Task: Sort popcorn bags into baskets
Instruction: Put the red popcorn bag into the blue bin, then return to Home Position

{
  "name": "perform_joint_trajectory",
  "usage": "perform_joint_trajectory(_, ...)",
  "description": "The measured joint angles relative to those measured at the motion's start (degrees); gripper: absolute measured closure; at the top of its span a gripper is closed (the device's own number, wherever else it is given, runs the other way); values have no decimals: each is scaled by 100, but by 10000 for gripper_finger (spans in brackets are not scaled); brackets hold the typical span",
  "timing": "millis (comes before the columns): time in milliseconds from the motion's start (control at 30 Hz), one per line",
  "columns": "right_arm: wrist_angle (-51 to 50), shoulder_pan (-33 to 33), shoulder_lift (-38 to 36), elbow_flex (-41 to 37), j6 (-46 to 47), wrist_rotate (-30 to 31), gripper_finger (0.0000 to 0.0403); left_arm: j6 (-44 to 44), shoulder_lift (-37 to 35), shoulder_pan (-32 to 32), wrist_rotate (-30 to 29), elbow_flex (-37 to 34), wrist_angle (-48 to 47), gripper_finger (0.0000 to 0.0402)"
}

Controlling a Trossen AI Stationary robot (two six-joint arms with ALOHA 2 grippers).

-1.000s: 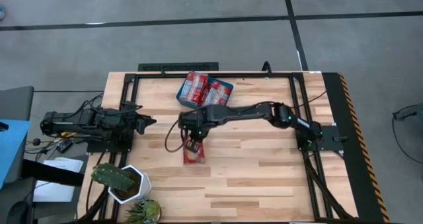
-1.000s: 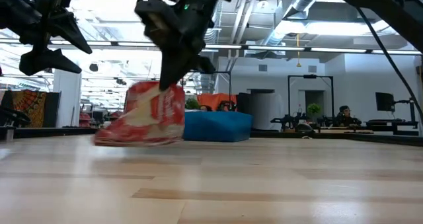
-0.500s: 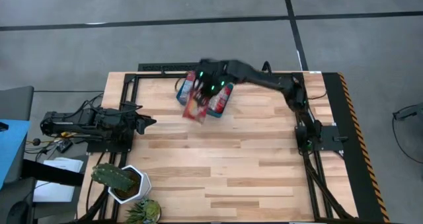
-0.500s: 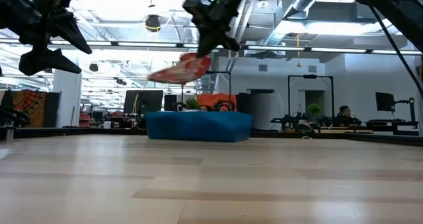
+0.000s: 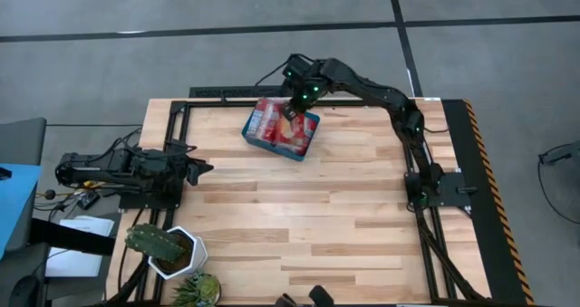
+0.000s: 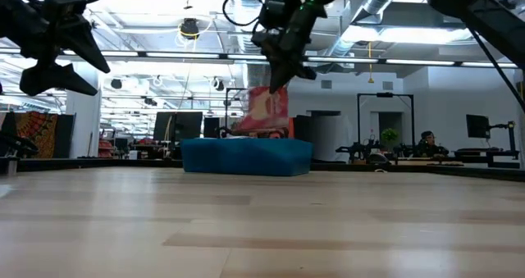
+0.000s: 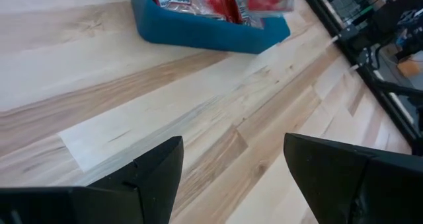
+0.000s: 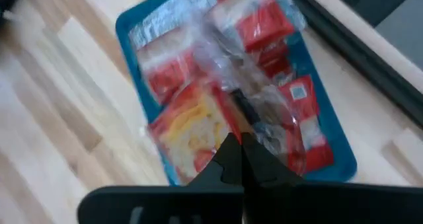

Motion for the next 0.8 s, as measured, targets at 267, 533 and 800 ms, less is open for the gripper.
perform_joint_trajectory(267,-75,-59,446,-52,26,-39,401,144,0,0,33,0,-61,152)
perform_joint_trajectory(533,-231,-129,666,-45,90,131,343,271,0,2,114,0,-59,152)
perform_joint_trajectory(800,-569,-357,530,-4,158,433,240,313,0,2,112,0,-56,152)
